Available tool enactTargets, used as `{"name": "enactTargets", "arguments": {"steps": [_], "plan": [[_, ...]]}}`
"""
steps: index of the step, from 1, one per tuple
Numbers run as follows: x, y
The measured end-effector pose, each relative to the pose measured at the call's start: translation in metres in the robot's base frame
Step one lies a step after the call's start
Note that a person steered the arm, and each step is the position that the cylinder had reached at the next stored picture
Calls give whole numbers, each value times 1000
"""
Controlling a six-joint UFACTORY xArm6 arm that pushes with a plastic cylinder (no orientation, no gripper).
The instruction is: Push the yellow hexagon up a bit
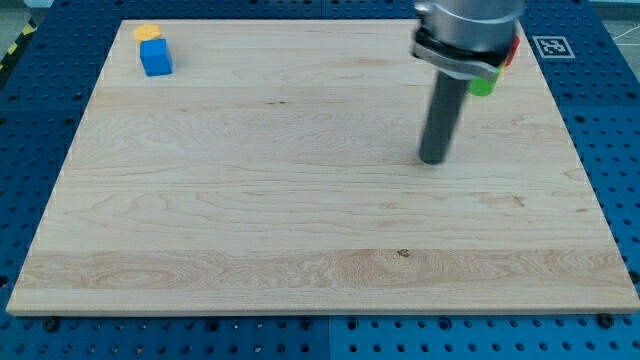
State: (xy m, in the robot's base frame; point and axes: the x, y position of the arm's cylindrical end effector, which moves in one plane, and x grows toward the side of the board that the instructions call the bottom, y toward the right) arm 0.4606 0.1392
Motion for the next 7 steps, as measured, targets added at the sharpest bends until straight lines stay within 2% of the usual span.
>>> {"name": "enactTargets", "arguments": {"steps": [2,6,7], "plan": [[0,-9],[-1,-352],[-24,-398]]}}
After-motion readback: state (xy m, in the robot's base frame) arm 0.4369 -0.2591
